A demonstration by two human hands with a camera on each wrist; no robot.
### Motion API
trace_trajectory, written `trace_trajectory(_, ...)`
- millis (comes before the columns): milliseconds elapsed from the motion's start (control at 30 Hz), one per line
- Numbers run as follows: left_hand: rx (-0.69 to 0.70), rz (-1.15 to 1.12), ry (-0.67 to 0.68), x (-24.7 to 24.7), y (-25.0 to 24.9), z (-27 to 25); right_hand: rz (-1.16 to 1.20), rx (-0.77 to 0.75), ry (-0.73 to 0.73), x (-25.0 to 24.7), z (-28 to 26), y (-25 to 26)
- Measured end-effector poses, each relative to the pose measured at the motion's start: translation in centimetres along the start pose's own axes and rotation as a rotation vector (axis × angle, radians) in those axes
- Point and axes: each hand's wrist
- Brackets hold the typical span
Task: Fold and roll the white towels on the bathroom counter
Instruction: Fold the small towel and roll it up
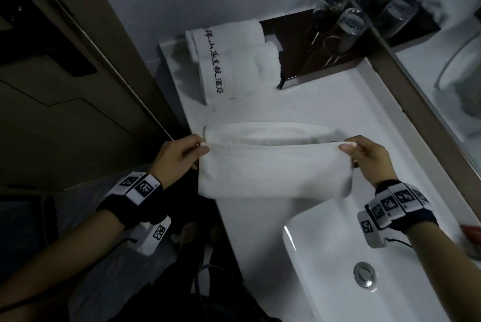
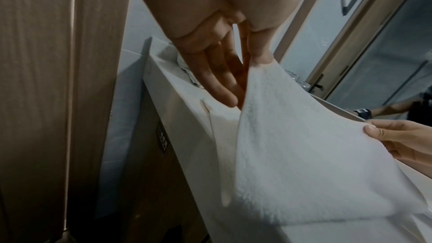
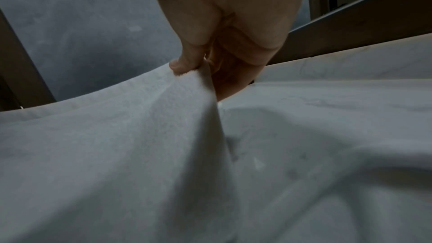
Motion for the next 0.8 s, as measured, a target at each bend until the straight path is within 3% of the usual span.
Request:
trace_trajectory(233, -0.090, 0.068, -0.118, 0.6, -0.3, 4.2, -0.138, 0.029, -0.022, 1.6, 5.4, 0.0)
trace_trajectory(500, -0.193, 0.289, -0.125, 0.9, -0.8, 6.6, -0.243, 0.081, -0.025, 3.3, 7.9, -0.7)
trace_trajectory(800, -0.150, 0.645, -0.224, 2.8, -1.9, 7.8, -0.432, 0.146, -0.093, 4.3, 8.5, 0.3)
Point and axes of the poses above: each hand's wrist, its own z-axis towards the middle knuckle, its own x-axis out of the palm, y = z × x, and after that the axes turned 9 degrees about -x, right-handed
